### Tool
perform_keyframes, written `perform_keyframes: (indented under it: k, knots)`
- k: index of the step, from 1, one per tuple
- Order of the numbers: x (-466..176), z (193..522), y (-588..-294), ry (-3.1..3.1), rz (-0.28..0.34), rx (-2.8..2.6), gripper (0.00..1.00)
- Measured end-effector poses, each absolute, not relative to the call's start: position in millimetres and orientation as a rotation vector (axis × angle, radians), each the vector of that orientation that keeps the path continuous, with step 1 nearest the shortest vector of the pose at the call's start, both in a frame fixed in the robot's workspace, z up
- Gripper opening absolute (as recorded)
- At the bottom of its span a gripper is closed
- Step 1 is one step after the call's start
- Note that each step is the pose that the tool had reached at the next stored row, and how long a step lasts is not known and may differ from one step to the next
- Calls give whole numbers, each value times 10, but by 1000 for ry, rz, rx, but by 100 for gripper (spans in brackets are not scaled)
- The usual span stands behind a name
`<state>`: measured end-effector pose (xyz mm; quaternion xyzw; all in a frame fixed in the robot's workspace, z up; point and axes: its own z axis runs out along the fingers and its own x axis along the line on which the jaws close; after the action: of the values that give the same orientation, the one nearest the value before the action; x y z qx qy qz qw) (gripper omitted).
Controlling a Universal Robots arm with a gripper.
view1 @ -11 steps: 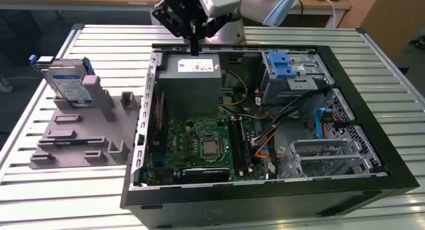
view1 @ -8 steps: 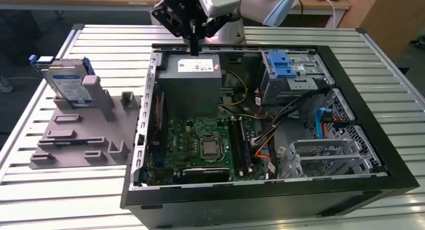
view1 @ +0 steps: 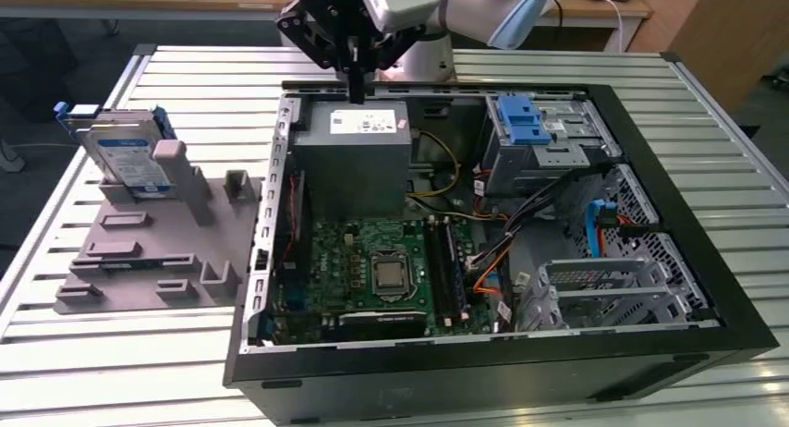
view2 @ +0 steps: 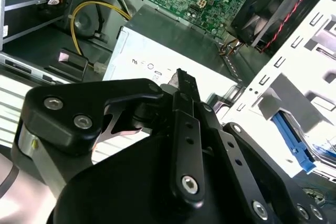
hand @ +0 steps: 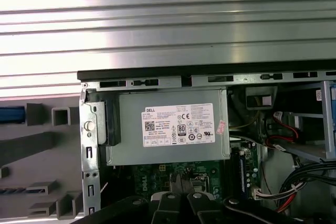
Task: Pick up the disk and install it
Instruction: 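Reach for the disk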
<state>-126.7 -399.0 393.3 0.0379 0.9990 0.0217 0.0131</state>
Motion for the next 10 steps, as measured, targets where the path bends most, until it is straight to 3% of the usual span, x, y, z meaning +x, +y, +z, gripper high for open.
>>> perform_keyframes:
  k: [10]
  knots:
    - [-1332, 3933, -3906, 3113, 67, 118, 11]
